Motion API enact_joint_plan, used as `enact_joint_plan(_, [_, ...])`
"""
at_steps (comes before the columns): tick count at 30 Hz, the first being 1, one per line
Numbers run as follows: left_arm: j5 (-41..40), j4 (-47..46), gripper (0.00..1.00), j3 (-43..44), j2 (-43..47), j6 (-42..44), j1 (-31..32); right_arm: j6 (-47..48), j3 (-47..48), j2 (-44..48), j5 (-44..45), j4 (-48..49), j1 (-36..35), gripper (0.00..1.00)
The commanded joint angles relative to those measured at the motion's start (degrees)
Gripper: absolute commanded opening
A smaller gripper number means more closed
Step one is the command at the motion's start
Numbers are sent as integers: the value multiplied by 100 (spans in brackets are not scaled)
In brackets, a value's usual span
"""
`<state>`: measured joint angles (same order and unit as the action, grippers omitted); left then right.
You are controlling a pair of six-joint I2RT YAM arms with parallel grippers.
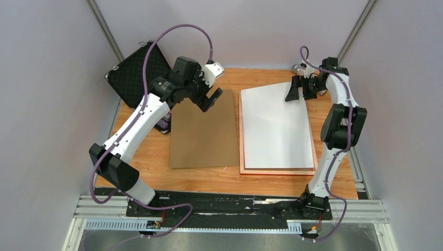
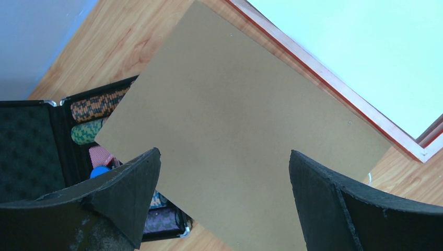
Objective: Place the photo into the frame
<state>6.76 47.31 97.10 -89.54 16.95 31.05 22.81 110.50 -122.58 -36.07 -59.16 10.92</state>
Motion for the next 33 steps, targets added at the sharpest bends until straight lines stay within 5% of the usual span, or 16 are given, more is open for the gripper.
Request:
enact_joint_plan(1, [-14,-166,100,-52,254,67,-5,-128,-55,179,-963,220,-14,91])
enact_joint_plan(11, [1054,-721,100,-323,-273,-351,53,-53,-435,97,-1253,334,13,92])
enact_joint_plan(18, [1042,-2171,100,-692,-1411,-651,1133,-120,-477,-38,-1214,470,14,94])
enact_joint_plan(26, [1249,-2552,100,361,-3163,-1187,1796,-118,-647,-42,-1106,539,14,94])
enact_joint_plan(33, [1252,-2580,100,790,-3821,-1253,2035,-82,-782,-2,-1042,584,32,94])
